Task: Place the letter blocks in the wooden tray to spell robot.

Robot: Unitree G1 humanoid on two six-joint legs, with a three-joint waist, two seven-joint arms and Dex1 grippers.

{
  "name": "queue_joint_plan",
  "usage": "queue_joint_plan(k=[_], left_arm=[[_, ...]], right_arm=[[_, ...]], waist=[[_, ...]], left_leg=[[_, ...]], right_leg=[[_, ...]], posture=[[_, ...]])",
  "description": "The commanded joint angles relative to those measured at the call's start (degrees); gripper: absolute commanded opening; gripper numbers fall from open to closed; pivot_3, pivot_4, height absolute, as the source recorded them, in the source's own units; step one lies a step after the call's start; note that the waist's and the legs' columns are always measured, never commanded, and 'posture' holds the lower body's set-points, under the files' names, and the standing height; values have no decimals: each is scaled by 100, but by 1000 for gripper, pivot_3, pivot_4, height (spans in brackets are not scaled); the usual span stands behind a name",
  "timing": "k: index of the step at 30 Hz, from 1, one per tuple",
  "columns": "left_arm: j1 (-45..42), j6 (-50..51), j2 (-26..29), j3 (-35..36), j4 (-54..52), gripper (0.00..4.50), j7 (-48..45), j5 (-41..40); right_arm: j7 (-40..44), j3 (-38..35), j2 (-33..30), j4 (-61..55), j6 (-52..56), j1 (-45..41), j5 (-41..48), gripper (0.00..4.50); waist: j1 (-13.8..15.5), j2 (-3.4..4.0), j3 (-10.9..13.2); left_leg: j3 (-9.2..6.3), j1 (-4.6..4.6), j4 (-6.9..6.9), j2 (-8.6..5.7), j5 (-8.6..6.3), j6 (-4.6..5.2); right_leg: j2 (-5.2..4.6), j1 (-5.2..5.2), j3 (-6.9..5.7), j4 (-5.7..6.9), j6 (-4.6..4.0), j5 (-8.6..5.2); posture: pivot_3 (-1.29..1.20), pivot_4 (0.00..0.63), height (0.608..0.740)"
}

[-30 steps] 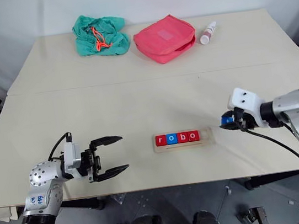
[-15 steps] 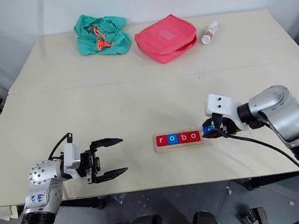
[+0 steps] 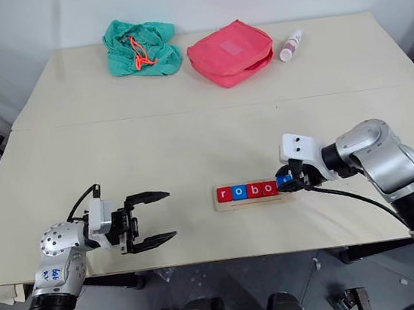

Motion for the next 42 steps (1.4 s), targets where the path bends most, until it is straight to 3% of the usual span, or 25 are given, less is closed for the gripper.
queue_joint_plan(k=[1, 5, 13, 16, 26, 27, 30, 34, 42], left_arm=[[9, -84, 52, 55, -159, 4500, 29, -5], [8, -88, 50, 53, -153, 4500, 45, -3], [-49, -111, 4, 19, -101, 4500, 93, 17], [-73, -119, -11, 4, -64, 4500, 98, 26], [-104, -146, -57, -12, 8, 4500, 118, 52], [-101, -143, -49, -4, 9, 4500, 140, 62], [-98, -108, -10, 59, -4, 4500, 193, 40], [-108, 29, 34, 144, -65, 4500, 422, 55], [-97, 196, 212, 404, -227, 4500, 1028, 95]], right_arm=[[69, -66, 14, -105, -29, -60, -3, 3067], [72, -159, 0, -266, 94, -44, 94, 4454], [-291, -785, -152, -639, 587, 204, 423, 4454], [-283, -1043, -400, -774, 625, 630, 498, 3870], [-592, -1662, -574, -1021, 776, 1219, 698, 283], [-582, -1704, -596, -1022, 756, 1262, 716, 35], [-495, -1804, -710, -961, 664, 1433, 770, 35], [-331, -2058, -769, -797, 263, 1706, 888, 954], [370, -2579, -707, -213, -680, 2072, 1346, 3806]], waist=[[1, 0, 0], [0, 0, 0], [19, 0, 0], [40, -1, 0], [2, 0, 0], [4, 0, 0], [28, -1, 0], [23, -1, 1], [21, -4, 2]], left_leg=[[0, 0, 0, 0, 0, 0], [-1, 0, 0, 0, 0, 0], [-3, 0, 0, 0, 0, 0], [-7, -2, 0, -3, 0, 0], [4, 0, -2, 4, 0, 0], [3, 0, -2, 3, 0, 0], [2, 0, 0, 1, 0, 0], [1, -1, 0, 0, 0, 0], [2, 1, 0, 2, 0, 0]], right_leg=[[0, 0, 0, 0, 0, 0], [0, 0, 0, 1, 0, 0], [0, 0, 0, 1, 0, 0], [-1, 2, -2, 1, 0, 0], [1, 0, -2, 0, 0, 0], [0, 0, -2, 0, 0, 0], [-1, 1, -2, -1, 0, 0], [-1, 3, -2, -3, 0, 0], [0, 5, -3, -3, 0, 0]], posture=[[0, 150, 740], [0, 150, 740], [0, 150, 740], [0, 150, 740], [0, 150, 740], [0, 150, 740], [0, 150, 740], [0, 150, 740], [0, 150, 740]])
